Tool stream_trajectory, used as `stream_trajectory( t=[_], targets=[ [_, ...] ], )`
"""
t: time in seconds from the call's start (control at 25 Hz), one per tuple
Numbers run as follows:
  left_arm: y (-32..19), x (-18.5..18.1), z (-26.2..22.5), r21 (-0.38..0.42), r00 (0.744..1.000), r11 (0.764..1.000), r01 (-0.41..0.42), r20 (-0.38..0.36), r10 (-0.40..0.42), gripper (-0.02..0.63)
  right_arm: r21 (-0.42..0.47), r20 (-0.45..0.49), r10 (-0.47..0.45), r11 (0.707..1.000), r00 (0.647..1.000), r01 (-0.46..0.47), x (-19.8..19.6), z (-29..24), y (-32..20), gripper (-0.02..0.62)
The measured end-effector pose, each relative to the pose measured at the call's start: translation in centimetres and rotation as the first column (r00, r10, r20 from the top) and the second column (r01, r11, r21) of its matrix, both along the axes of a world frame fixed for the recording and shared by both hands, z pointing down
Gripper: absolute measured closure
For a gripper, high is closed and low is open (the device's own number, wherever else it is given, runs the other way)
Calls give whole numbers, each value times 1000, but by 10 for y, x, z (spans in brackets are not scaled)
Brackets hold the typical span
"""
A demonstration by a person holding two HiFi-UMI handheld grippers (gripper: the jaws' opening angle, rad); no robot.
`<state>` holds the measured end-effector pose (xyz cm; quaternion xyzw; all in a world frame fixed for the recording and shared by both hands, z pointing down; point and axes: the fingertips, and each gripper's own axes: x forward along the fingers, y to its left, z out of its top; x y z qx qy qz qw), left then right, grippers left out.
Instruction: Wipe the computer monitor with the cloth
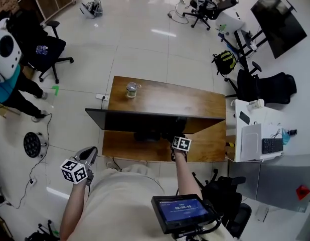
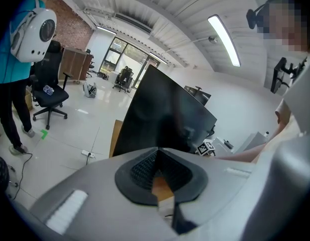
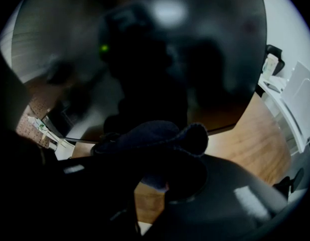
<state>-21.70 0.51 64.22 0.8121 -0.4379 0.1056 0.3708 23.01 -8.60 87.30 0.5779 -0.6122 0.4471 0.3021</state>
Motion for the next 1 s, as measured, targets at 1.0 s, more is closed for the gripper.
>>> stream_trajectory(
  t=[1.0],
  targets=[
    [13, -69, 17, -21, 999, 1000, -13, -33, 12, 614, 7, 1, -115, 993, 993, 115, -126, -1, -4, 499]
  ],
)
